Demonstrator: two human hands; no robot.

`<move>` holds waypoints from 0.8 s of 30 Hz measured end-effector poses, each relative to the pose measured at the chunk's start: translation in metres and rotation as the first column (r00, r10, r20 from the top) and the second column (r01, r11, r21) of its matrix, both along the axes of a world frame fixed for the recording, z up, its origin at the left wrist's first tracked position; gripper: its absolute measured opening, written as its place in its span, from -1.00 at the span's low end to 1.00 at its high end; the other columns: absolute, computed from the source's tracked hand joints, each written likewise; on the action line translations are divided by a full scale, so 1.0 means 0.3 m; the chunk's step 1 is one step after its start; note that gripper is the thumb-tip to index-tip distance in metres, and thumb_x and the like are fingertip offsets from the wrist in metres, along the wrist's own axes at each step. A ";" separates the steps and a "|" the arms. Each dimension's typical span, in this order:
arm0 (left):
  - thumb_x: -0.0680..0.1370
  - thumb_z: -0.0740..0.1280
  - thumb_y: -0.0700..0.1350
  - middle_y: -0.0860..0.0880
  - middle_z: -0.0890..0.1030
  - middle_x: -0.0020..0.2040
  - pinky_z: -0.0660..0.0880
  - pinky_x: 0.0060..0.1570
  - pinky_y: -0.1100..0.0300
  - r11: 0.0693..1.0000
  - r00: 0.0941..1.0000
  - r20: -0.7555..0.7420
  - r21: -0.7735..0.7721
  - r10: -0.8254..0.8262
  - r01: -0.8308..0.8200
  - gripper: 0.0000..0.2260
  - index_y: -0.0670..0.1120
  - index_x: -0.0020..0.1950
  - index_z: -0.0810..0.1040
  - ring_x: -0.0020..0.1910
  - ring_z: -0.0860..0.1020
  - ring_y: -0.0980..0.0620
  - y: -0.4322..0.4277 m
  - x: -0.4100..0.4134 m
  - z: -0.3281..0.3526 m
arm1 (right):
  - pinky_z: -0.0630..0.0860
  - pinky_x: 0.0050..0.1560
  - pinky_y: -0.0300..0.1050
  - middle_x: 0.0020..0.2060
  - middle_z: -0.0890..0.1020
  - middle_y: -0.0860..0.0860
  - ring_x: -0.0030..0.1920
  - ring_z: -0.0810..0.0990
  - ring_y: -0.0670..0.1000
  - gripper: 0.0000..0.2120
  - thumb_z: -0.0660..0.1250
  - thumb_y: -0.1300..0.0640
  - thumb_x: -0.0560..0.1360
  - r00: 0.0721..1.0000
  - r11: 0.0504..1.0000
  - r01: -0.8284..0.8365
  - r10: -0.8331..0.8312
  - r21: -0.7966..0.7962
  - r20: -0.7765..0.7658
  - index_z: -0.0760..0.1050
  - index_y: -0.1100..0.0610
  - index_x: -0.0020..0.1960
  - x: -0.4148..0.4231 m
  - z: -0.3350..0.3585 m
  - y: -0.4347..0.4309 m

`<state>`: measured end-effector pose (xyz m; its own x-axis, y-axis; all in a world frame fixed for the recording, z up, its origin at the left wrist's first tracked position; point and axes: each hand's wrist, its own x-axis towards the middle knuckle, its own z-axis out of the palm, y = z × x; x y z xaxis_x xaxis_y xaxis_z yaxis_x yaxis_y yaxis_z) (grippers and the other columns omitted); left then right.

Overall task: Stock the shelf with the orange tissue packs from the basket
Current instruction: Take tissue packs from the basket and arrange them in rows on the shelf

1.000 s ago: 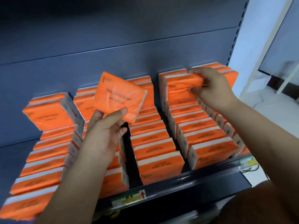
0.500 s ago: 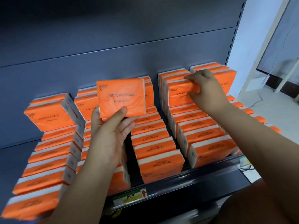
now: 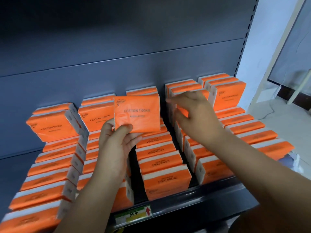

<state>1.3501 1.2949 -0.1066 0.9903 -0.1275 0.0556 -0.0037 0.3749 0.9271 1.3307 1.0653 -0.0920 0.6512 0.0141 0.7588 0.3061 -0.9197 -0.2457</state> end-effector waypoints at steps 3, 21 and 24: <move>0.65 0.26 -0.31 -0.19 0.68 0.20 0.64 0.14 -0.12 0.997 0.997 0.076 0.075 0.022 -0.028 -0.69 0.01 0.31 0.51 0.07 0.70 -0.23 -0.017 0.015 -0.010 | 0.43 -0.05 -0.36 -0.14 0.69 -0.10 -0.07 0.60 -0.09 -0.57 0.31 0.37 0.49 0.952 0.913 -0.164 0.246 0.373 -0.184 0.65 0.04 0.26 -0.037 -0.005 0.110; 0.62 0.36 -0.26 0.13 0.66 -0.01 0.56 -0.08 0.37 0.867 0.985 0.170 0.485 0.038 -0.117 -0.63 0.25 0.17 0.63 -0.07 0.65 0.29 -0.018 0.137 -0.009 | 0.55 0.30 -0.01 0.30 0.62 -0.04 0.24 0.61 -0.02 -0.44 0.31 0.25 0.54 0.919 0.768 0.115 0.159 0.630 -0.361 0.36 0.01 0.52 0.109 -0.063 0.160; 0.63 0.36 -0.21 0.07 0.68 0.11 0.56 0.05 0.25 0.874 0.992 0.122 0.481 0.018 -0.075 -0.66 0.23 0.23 0.62 -0.02 0.66 0.28 -0.018 0.136 -0.012 | 0.59 0.20 -0.01 0.17 0.66 -0.07 0.17 0.64 -0.01 -0.53 0.30 0.25 0.53 0.903 0.785 0.118 0.170 0.608 -0.394 0.46 0.02 0.42 0.114 -0.062 0.167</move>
